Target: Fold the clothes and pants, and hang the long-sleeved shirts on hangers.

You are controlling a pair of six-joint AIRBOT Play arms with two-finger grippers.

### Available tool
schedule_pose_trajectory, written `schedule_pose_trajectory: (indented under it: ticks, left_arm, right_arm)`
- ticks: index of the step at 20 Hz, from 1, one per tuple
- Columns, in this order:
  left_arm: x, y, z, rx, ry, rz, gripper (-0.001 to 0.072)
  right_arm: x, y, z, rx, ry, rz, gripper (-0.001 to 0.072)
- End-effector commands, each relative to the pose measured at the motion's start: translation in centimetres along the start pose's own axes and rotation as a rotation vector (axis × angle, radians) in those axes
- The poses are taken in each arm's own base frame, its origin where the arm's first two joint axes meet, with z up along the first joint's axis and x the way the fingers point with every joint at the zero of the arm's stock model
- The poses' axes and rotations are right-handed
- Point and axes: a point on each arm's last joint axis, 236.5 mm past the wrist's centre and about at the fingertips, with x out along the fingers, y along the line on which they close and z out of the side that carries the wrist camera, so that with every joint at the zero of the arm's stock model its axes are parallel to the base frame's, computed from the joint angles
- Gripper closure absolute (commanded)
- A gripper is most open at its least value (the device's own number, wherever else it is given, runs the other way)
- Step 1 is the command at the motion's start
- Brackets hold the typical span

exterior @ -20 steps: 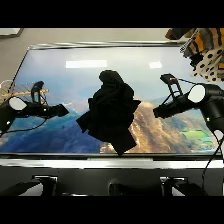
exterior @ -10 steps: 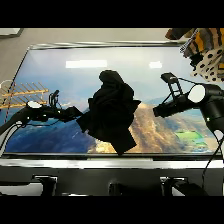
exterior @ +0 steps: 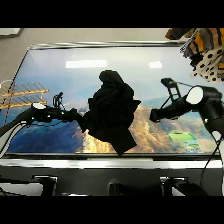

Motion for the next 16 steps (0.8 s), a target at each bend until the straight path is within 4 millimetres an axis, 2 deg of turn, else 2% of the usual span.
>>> schedule_pose_trajectory:
  ticks: [1,3,5,7,9,12,14,16]
  left_arm:
    - [-0.1,-0.4,-0.2,0.009,0.008,-0.01,0.0681]
    - [-0.2,-0.5,0.0,0.013,0.004,-0.011,0.0681]
    - [-0.3,-0.6,0.3,0.018,-0.001,-0.011,0.0682]
    - [-0.4,-0.7,0.5,0.022,-0.007,-0.011,0.0682]
    - [-0.4,-0.7,0.5,0.017,-0.006,-0.012,0.0682]
    - [-0.4,-0.8,0.5,0.019,-0.007,-0.012,0.0682]
    - [-0.5,-0.8,0.5,0.011,-0.007,-0.013,0.0682]
    - [-0.5,-0.9,0.4,-0.008,-0.004,-0.014,0.0682]
  right_arm:
    - [4.8,3.2,-3.2,0.102,0.084,0.177,0.0025]
    - [8.1,5.4,-4.9,0.165,0.123,0.309,0.0022]
    - [10.3,7.1,-5.7,0.215,0.144,0.412,0.0023]
    - [11.7,8.1,-6.0,0.238,0.161,0.483,0.0024]
    - [12.9,8.3,-6.0,0.247,0.172,0.511,0.0025]
    - [14.0,8.9,-5.4,0.285,0.169,0.56,0.0032]
    - [14.3,9.1,-5.6,0.304,0.185,0.574,0.0058]
    - [14.3,9.2,-5.6,0.31,0.19,0.577,0.0213]
